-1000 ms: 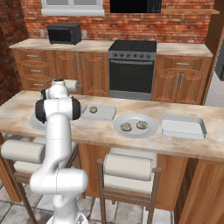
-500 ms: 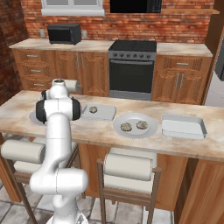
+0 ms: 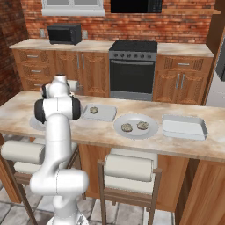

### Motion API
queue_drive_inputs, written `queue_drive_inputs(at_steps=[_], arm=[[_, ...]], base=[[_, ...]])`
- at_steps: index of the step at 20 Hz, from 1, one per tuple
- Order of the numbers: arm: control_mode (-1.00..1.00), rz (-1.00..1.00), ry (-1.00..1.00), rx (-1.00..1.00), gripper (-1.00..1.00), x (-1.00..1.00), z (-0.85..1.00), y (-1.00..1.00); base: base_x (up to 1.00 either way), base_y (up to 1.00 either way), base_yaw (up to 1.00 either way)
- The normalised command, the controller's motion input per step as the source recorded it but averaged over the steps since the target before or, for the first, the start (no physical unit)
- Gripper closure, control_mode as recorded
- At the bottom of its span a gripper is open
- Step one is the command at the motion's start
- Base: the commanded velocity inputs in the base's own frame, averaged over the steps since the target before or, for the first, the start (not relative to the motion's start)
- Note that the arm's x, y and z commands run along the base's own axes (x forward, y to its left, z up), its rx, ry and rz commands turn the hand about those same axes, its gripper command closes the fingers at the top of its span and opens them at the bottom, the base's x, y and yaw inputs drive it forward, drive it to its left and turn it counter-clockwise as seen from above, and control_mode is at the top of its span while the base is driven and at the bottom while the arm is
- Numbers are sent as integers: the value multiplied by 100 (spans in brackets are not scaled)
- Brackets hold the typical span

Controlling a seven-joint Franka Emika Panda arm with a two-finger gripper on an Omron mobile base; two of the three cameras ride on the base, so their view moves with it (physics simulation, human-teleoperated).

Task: Place two dumplings into each of the tupperware containers and then place the containers in the fridge.

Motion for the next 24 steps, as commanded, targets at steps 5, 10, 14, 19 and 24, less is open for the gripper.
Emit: queue_drive_inputs(at_steps=[5,10,14,19,24], arm=[[-100,-15,0,-7,100,-21,31,-47],[-100,-17,0,-4,100,-19,29,-76],[-100,-16,0,-1,100,-3,23,-92],[-100,-18,2,0,100,0,13,-96],[-100,-16,7,0,100,0,5,-84]], base=[[0,0,0],[0,0,0],[0,0,0],[0,0,0],[0,0,0]])
